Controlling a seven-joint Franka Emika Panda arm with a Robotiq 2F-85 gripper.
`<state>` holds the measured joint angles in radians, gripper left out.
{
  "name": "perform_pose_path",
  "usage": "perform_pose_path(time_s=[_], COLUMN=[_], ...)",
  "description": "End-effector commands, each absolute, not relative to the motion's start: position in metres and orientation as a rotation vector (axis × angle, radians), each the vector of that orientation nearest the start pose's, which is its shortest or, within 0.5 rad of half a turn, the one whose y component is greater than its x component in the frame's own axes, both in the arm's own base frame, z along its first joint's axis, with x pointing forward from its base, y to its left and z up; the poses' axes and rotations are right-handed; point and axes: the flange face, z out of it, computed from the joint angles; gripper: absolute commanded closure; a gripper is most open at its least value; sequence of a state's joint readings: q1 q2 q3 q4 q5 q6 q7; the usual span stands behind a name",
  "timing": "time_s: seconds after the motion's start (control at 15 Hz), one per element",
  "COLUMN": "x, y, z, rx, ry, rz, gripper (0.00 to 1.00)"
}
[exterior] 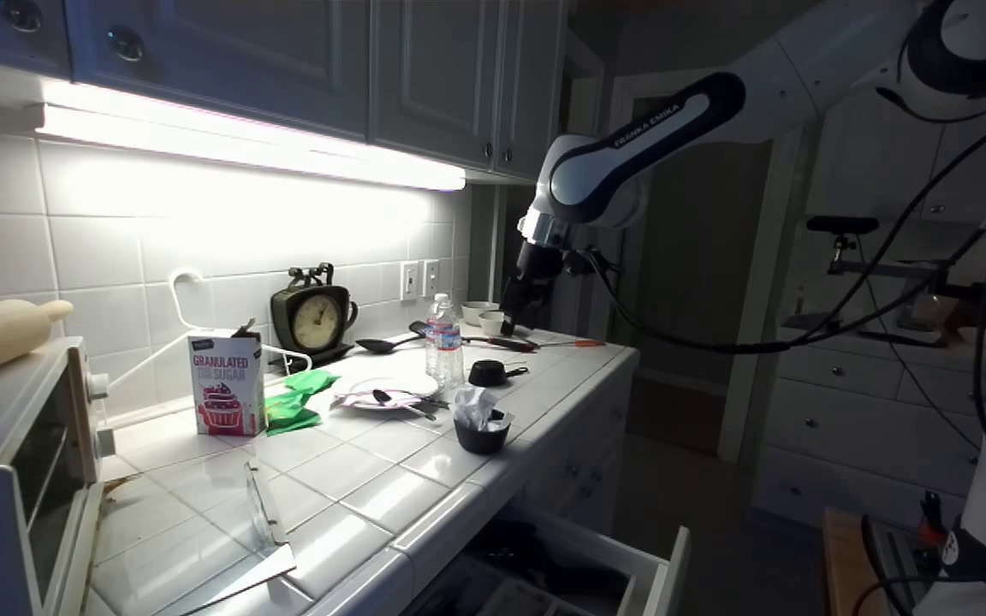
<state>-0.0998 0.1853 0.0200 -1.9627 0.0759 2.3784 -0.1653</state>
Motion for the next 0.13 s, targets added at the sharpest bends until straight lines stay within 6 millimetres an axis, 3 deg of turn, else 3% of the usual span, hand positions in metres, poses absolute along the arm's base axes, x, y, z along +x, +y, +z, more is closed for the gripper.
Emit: perform_pose_path(time_s=[0.0, 0.07], x=[0.6088, 0.6082], y=[-0.0486, -0.0488], z=[0.4175, 0.4185], rx=[-3.123, -3.126], ry=[-0.118, -0.123], rz=[-0.330, -0.327], gripper=[0.00, 0.00])
